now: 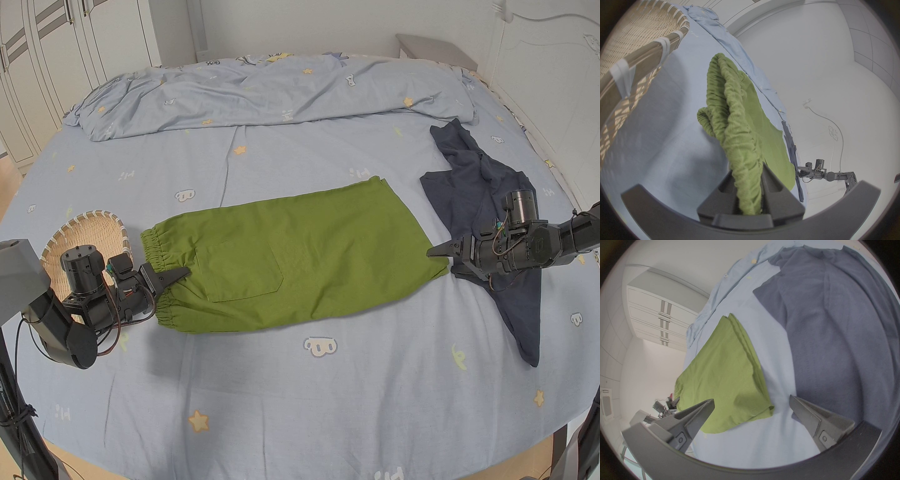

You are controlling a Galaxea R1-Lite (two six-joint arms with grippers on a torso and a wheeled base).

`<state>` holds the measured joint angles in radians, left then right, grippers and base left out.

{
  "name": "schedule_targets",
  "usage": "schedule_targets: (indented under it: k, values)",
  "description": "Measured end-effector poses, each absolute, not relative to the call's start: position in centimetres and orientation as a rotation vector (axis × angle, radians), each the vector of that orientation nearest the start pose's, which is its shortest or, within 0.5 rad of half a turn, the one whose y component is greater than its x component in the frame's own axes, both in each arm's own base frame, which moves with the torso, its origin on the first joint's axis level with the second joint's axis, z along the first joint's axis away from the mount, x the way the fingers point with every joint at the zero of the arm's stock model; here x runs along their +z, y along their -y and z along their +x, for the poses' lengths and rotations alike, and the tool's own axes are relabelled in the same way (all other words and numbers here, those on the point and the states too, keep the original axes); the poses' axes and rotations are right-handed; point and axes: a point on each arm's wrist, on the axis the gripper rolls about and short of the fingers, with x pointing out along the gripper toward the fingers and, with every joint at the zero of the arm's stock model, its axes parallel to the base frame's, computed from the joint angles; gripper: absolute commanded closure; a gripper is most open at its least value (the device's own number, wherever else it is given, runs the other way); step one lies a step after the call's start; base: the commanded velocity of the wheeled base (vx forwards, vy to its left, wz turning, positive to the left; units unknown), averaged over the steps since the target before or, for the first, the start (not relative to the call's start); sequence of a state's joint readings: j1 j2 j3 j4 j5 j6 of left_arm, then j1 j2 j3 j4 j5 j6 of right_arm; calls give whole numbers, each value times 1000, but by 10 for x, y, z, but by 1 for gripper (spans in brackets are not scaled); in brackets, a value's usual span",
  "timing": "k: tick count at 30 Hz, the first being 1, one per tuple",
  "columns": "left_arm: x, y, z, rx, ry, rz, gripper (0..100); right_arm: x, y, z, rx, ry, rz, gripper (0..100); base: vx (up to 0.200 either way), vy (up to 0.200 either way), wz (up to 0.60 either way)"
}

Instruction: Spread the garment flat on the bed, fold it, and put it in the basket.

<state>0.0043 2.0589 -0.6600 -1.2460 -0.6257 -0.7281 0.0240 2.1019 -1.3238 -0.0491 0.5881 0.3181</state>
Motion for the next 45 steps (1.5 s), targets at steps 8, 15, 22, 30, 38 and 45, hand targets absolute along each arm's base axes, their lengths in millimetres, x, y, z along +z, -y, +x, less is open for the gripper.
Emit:
schedule_targets:
  k: [8,15,22,30,38,45]
  values:
    - [91,12,342,-541,-368,-751,100,119,-23,406,529,-802,531,0,0,0,0]
    - [91,12,342,-541,-367,-751,100,118,-23,408,525,-785,558,0,0,0,0]
    - [91,12,342,-541,-367,-751,100,116,-26,412,578,-772,582,0,0,0,0]
    - [90,12,342,-540,-368,-751,100,108,-27,419,601,-789,631,0,0,0,0]
    - [90,11,342,-539,-368,-751,100,101,-23,422,587,-807,658,100,0,0,0]
    - [91,10,342,-537,-366,-752,100,99,-14,423,566,-803,668,100,0,0,0]
